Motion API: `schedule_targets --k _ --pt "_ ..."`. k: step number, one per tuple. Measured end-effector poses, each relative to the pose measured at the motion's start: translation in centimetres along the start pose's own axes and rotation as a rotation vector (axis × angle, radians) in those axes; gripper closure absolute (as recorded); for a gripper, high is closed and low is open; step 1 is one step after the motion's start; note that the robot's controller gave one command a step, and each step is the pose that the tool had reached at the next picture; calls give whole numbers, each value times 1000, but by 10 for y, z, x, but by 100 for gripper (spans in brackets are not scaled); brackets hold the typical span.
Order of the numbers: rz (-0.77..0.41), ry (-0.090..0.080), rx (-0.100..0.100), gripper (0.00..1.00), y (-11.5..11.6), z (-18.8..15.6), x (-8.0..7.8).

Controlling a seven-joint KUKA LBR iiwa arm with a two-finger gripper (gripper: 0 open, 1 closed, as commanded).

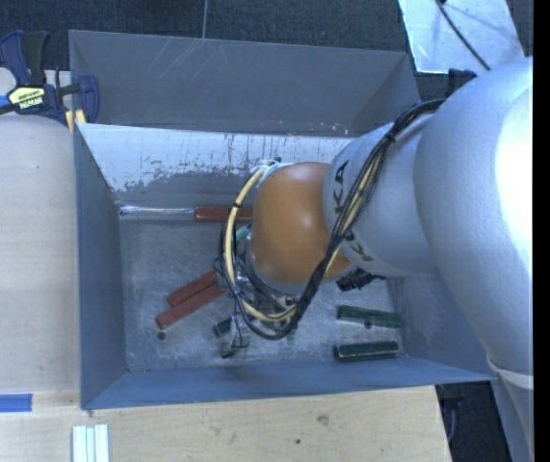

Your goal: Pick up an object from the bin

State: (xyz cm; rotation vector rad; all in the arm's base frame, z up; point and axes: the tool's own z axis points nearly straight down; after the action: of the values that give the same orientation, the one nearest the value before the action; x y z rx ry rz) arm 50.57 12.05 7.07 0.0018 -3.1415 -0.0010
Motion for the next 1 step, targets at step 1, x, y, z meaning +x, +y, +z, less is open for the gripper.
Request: schedule_targets --k 1 --pt "1 -15 -3 100 0 -4 -4"
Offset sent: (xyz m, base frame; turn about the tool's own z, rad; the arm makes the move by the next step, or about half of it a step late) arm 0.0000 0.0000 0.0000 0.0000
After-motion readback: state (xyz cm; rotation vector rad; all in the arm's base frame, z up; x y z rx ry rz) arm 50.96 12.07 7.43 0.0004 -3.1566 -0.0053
